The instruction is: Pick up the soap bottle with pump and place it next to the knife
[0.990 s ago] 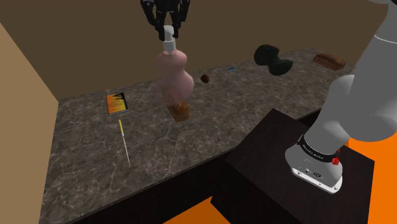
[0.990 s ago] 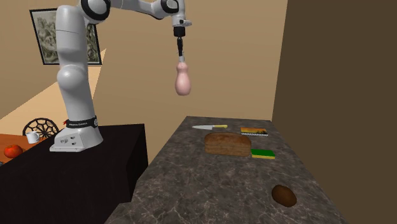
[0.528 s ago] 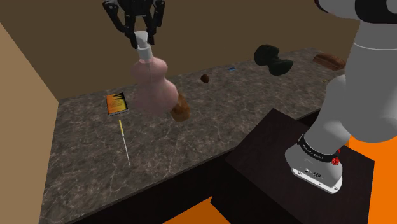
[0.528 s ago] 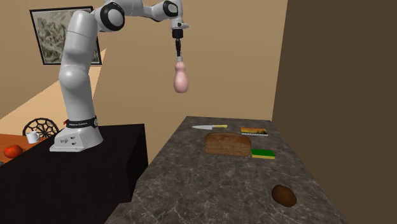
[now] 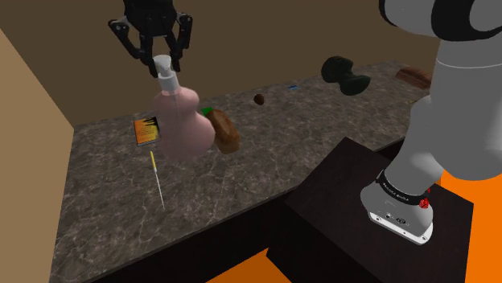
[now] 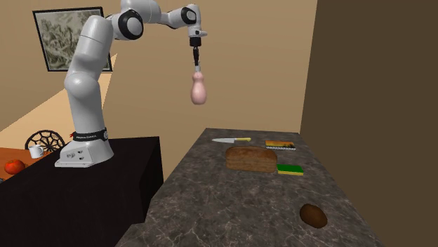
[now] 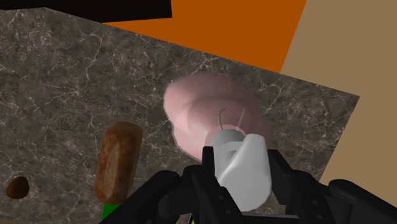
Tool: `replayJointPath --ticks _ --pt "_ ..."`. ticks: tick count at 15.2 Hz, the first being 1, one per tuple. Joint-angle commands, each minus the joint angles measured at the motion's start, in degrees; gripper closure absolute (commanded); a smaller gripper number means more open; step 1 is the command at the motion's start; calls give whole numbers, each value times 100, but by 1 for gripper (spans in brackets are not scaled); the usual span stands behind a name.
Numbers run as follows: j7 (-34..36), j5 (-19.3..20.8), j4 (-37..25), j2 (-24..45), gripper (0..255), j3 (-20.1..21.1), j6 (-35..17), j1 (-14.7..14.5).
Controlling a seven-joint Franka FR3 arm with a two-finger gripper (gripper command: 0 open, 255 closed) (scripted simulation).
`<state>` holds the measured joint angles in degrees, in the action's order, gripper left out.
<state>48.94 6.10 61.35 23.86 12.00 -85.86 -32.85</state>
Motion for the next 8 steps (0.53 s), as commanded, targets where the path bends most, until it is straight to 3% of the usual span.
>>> replayJointPath --ticks 1,8 --pt "6 -14 265 -72 255 1 -205 23" --pt "18 -54 1123 -276 255 -1 -861 92"
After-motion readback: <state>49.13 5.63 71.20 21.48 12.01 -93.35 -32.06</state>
